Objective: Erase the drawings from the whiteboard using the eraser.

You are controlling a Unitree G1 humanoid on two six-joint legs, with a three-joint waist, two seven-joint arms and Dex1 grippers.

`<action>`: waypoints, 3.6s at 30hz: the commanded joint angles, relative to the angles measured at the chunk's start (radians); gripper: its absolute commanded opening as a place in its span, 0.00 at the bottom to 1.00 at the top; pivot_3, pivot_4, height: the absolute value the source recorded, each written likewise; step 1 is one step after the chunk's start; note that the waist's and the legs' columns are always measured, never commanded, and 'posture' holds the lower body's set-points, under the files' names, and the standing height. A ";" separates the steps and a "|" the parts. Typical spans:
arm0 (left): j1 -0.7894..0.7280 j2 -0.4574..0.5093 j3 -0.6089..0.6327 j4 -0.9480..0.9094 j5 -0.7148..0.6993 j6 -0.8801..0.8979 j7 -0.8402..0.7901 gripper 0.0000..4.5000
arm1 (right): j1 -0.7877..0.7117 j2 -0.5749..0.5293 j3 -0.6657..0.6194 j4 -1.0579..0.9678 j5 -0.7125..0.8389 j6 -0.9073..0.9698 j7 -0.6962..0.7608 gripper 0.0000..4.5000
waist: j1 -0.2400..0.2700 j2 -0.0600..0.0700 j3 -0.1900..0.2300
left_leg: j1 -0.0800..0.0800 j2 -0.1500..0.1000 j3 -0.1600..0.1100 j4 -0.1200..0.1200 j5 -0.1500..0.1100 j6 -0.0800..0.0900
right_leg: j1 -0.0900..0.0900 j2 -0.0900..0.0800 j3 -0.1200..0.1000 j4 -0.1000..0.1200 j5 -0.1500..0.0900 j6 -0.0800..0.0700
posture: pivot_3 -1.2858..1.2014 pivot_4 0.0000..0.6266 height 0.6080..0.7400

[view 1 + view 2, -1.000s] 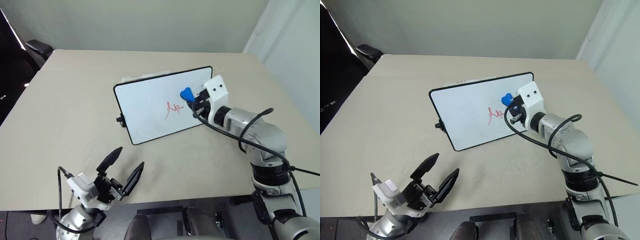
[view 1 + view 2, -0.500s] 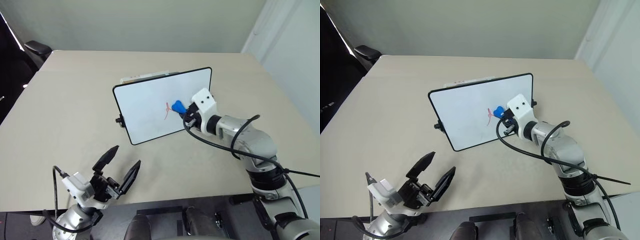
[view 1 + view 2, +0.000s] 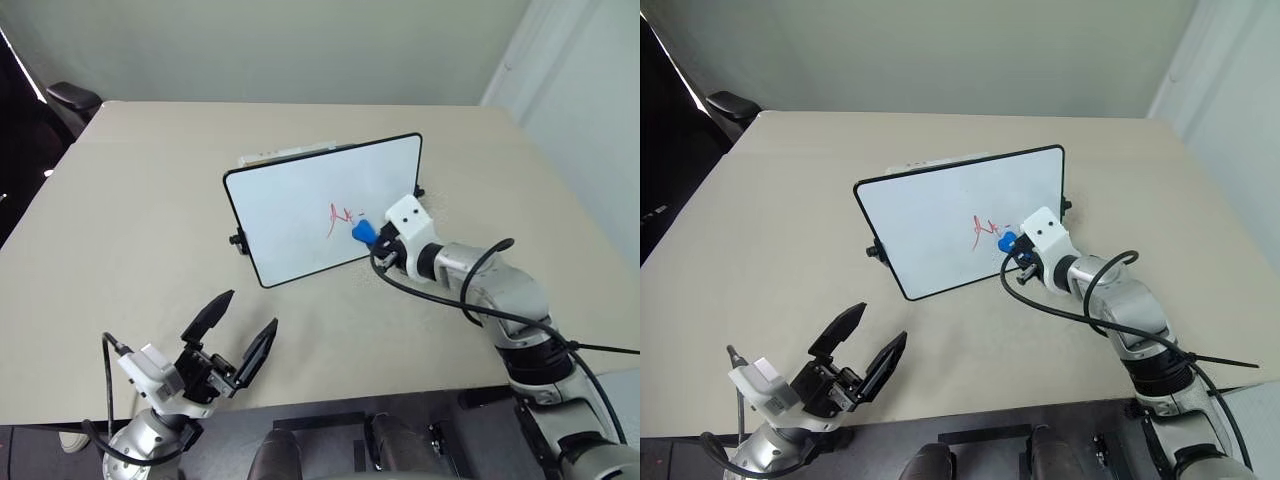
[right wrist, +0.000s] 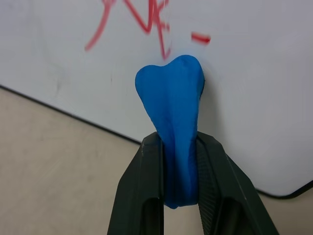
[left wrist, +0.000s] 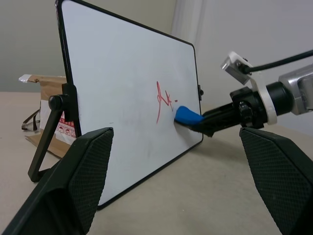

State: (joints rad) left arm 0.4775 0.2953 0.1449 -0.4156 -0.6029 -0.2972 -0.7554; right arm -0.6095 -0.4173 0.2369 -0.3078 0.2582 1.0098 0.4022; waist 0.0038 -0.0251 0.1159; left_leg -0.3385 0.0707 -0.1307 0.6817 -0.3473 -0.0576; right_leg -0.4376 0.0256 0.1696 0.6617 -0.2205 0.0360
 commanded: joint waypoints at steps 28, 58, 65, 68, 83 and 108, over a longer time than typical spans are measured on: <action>-0.001 0.003 0.022 -0.026 -0.017 0.003 -0.004 1.00 | -0.010 -0.011 -0.053 -0.014 -0.033 -0.071 0.022 0.11 | -0.002 0.000 0.000 | 0.000 0.000 0.000 0.000 0.001 -0.001 | 0.000 0.000 0.000 0.000 0.000 0.000 | 0.52 0.24 1.00; 0.003 -0.004 0.015 -0.070 -0.026 0.022 0.001 1.00 | -0.058 -0.014 0.001 -0.056 -0.048 -0.030 0.053 0.11 | -0.001 0.000 0.000 | -0.001 0.000 0.000 0.000 0.001 -0.002 | 0.000 0.000 0.000 0.000 0.000 0.000 | 0.52 0.24 1.00; 0.010 -0.004 0.016 -0.078 -0.030 0.026 -0.002 1.00 | -0.124 0.006 0.010 -0.080 -0.048 -0.041 0.060 0.11 | -0.001 0.000 0.000 | -0.001 0.000 0.000 0.000 0.001 -0.002 | -0.001 0.000 0.000 0.000 0.000 0.000 | 0.52 0.24 1.00; 0.013 -0.004 0.016 -0.080 -0.031 0.026 -0.003 1.00 | -0.139 0.008 0.007 -0.084 -0.052 -0.041 0.059 0.11 | -0.001 0.000 0.000 | -0.001 0.000 0.000 0.000 0.001 -0.002 | -0.001 0.000 0.000 0.000 0.000 0.000 | 0.52 0.24 1.00; 0.027 -0.004 0.022 -0.088 -0.038 0.021 -0.005 1.00 | 0.022 0.013 0.035 0.073 -0.099 -0.113 0.037 0.11 | 0.002 0.000 0.000 | -0.001 0.000 0.000 0.000 0.002 -0.004 | -0.001 -0.001 0.000 0.000 0.001 0.001 | 0.52 0.24 1.00; 0.030 -0.002 0.024 -0.082 -0.039 0.019 -0.013 1.00 | -0.134 0.049 -0.043 -0.043 -0.081 -0.060 0.035 0.11 | -0.003 0.000 0.000 | -0.003 0.000 0.000 0.000 0.002 -0.004 | -0.003 -0.001 0.000 0.000 0.002 0.001 | 0.52 0.24 1.00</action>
State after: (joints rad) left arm 0.5039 0.2934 0.1600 -0.4618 -0.6352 -0.2642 -0.7618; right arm -0.7156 -0.3692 0.2330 -0.2953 0.1730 0.9542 0.4498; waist 0.0010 -0.0251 0.1159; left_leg -0.3415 0.0708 -0.1310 0.6818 -0.3449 -0.0620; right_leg -0.4406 0.0250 0.1697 0.6619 -0.2189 0.0366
